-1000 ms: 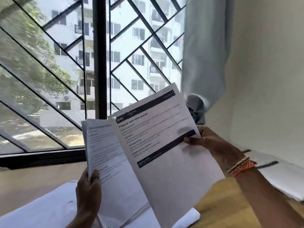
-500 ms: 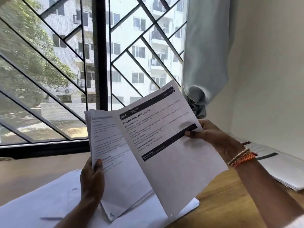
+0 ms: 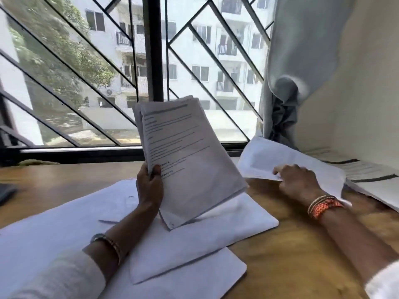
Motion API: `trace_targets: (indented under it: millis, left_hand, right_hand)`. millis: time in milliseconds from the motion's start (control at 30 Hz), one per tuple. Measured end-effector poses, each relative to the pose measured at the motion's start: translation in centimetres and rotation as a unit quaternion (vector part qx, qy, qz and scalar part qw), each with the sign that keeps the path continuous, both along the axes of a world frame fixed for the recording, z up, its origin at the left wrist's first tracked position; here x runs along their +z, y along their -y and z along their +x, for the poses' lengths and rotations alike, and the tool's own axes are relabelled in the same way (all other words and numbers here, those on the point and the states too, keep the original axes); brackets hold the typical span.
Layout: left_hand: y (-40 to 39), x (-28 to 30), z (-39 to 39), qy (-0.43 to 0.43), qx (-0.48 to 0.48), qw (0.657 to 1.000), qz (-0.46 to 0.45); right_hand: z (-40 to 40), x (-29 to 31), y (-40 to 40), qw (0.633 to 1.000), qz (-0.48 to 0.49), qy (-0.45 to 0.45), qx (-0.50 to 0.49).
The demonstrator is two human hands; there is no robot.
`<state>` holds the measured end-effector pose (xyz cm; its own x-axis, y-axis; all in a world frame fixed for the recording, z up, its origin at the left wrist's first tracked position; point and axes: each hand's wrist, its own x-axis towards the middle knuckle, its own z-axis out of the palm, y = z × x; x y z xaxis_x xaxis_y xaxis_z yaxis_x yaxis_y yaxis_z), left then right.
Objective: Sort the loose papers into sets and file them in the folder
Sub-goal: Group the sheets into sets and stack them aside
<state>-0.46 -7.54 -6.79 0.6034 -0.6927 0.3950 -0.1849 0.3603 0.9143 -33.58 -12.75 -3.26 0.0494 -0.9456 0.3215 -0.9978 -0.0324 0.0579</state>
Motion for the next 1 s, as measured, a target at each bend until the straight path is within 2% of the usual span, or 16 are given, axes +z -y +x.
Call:
trace_targets:
  millis: [67, 100, 133, 167, 233, 267, 300, 367, 433, 500, 667, 833, 900, 967, 1000]
  left_hand:
    - [0.0, 0.6, 0.3, 0.001, 0.037, 0.999, 0.003]
    - [0.0, 1.1, 0.5, 0.0, 0.051, 0.999, -0.007]
    - [-0.2, 1.6, 0.9, -0.003, 0.063, 0.998, -0.014]
    - [-0.3, 2.3, 1.5, -0.01, 0.074, 0.997, -0.022]
    - [-0.8, 3.4, 3.2, -0.011, 0.104, 0.994, -0.026]
    - [-1.1, 4.0, 4.2, -0.006, 0.116, 0.993, -0.027]
    - [-1.6, 4.2, 5.5, 0.0, 0.126, 0.992, -0.028]
    - [-2.6, 4.2, 7.8, -0.006, 0.141, 0.99, -0.027]
    - [-3.9, 3.6, 9.6, -0.012, 0.161, 0.987, -0.004]
    - [-5.3, 2.6, 11.2, -0.012, 0.178, 0.984, 0.023]
    - [-8.1, 0.1, 13.7, -0.012, 0.178, 0.982, 0.06]
    - [-8.3, -0.4, 14.3, -0.026, 0.169, 0.983, 0.066]
    - [-8.3, -0.3, 14.3, -0.016, 0.182, 0.981, 0.06]
    - [-8.4, -0.3, 14.4, -0.007, 0.211, 0.976, 0.057]
    - [-8.5, -0.3, 14.5, -0.008, 0.225, 0.973, 0.053]
  right_hand:
    - [0.3, -0.2, -0.1, 0.981, 0.192, -0.005, -0.004]
    - [0.6, 0.1, -0.2, 0.969, 0.245, 0.002, 0.003]
    - [1.2, 0.3, -0.4, 0.965, 0.261, 0.029, 0.02]
    - [1.8, 0.8, -0.9, 0.969, 0.234, 0.063, 0.042]
    - [4.0, 0.8, -2.8, 0.979, 0.121, 0.113, 0.121]
    - [5.7, 0.5, -4.0, 0.97, 0.093, 0.126, 0.183]
    - [7.7, -0.3, -5.4, 0.954, 0.114, 0.124, 0.248]
    - [11.0, -2.3, -7.1, 0.912, 0.227, 0.074, 0.335]
    - [11.9, -3.7, -6.8, 0.897, 0.278, 0.005, 0.343]
    - [10.8, -4.0, -5.4, 0.916, 0.268, -0.012, 0.299]
    - [5.0, -4.1, -1.6, 0.967, 0.225, -0.018, 0.113]
    - [2.3, -4.1, -0.5, 0.972, 0.224, 0.034, -0.062]
    - [3.2, -3.5, -1.1, 0.967, 0.218, 0.013, -0.128]
    - [5.7, -2.5, -2.9, 0.974, 0.175, -0.021, -0.142]
    - [7.3, -2.2, -3.8, 0.987, 0.126, -0.028, -0.097]
